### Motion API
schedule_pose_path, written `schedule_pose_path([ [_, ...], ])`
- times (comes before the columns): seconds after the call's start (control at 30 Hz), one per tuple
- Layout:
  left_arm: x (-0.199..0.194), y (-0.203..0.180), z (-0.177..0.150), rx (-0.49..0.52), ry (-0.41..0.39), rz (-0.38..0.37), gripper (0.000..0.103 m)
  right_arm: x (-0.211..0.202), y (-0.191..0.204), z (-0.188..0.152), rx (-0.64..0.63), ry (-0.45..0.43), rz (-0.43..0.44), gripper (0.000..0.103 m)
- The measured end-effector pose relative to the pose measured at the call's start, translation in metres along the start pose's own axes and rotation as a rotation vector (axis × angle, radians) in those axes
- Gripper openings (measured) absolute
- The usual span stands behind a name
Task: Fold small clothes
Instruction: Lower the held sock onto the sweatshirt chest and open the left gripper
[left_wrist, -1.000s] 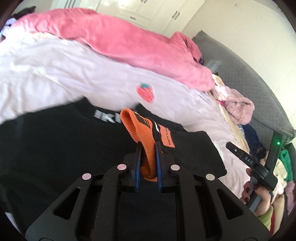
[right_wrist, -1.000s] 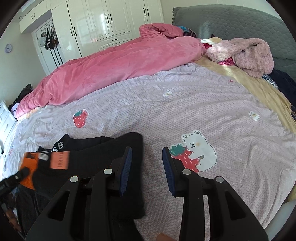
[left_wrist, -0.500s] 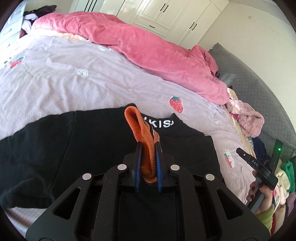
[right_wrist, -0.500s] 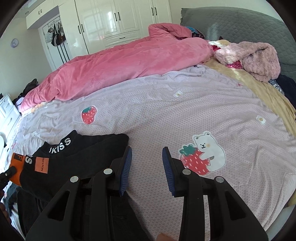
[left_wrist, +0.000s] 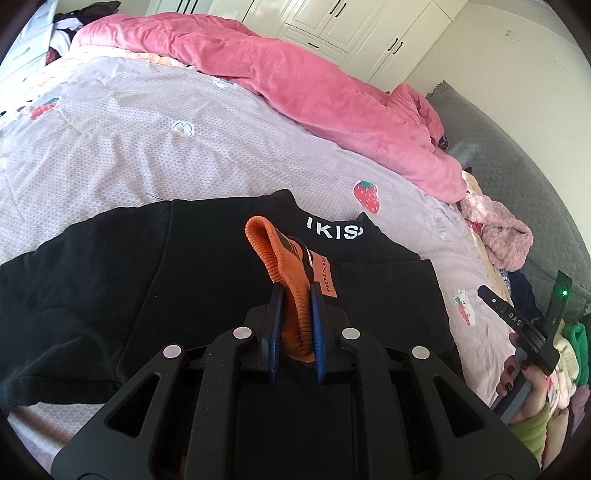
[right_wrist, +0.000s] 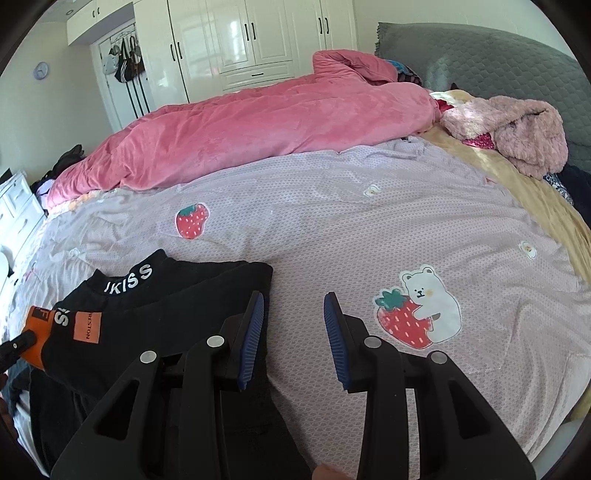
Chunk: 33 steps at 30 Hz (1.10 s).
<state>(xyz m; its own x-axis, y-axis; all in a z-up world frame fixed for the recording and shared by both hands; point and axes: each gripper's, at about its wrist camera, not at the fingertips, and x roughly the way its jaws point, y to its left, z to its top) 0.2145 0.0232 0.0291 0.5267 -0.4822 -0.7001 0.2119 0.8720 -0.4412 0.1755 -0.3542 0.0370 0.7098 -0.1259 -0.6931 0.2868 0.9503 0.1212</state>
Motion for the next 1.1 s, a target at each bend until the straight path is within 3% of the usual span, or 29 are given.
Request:
schedule_pose_path([
  [0.07,-0.001,0.002,0.0,0.003,0.001,0.004,0.008,0.001,0.001,-0.001,-0.005,0.003,0.0,0.033],
  [0.17,-0.008,0.005,0.003,-0.006,-0.014,0.006,0.008,0.001,0.003,-0.002,-0.004,0.006,0.006,0.043],
  [0.4,-0.013,0.0,0.006,0.036,-0.046,0.041,0.008,-0.004,0.01,-0.003,-0.022,-0.005,0.02,0.044],
  [0.7,0.009,-0.021,-0.007,0.121,0.011,0.046,0.008,-0.005,0.021,-0.006,-0.057,-0.004,0.03,0.044],
  [0.93,0.033,-0.025,-0.021,0.179,0.074,0.116,0.008,-0.003,0.046,-0.015,-0.129,0.008,0.067,0.044],
  [1.1,0.049,-0.023,-0.031,0.205,0.133,0.163,0.019,0.0,0.067,-0.024,-0.187,0.03,0.104,0.044],
])
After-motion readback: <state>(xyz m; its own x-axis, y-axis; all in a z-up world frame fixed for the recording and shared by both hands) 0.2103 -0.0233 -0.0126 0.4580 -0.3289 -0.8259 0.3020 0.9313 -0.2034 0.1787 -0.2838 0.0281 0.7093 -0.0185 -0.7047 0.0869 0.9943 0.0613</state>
